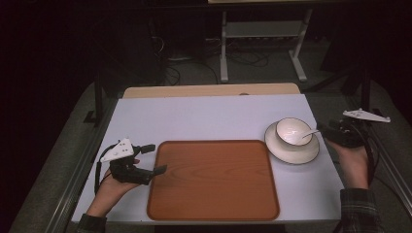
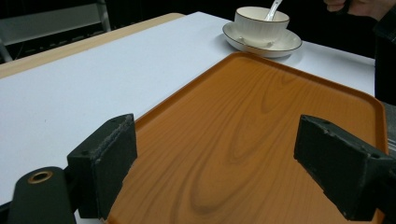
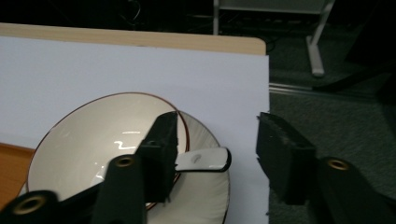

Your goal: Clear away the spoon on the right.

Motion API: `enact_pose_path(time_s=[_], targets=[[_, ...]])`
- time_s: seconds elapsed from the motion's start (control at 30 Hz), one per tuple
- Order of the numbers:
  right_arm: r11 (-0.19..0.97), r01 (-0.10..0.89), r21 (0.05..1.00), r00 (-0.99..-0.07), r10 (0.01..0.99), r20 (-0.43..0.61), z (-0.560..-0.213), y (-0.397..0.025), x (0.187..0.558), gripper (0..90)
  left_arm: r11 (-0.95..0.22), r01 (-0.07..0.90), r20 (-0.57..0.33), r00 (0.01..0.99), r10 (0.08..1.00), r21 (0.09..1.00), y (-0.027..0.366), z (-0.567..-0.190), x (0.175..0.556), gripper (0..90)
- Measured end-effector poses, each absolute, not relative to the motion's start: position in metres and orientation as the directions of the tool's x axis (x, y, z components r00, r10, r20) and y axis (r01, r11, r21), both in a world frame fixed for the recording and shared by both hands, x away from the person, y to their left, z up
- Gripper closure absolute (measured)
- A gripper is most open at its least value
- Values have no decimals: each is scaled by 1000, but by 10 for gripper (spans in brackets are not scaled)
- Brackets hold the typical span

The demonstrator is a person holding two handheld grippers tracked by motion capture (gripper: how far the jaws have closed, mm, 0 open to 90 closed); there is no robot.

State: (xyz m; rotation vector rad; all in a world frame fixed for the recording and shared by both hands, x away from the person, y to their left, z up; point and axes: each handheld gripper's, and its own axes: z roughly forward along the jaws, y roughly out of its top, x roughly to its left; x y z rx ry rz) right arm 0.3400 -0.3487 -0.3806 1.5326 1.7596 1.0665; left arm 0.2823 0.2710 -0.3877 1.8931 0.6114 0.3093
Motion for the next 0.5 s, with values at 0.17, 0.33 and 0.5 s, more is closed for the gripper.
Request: enact_pose_path(time_s=[0.17, 0.33, 0.5], targets=[[-2, 553, 833, -188, 974, 128, -389, -350, 345, 453, -298, 268, -67, 835, 546, 916, 270, -388, 282, 128], [-13, 566, 825, -193, 970, 147, -397, -351, 349, 442, -299, 271, -69, 835, 546, 915, 270, -388, 283, 129], [-20, 578, 816, -194, 968, 161, -404, -351, 352, 429, -301, 269, -66, 836, 545, 915, 270, -388, 282, 128]])
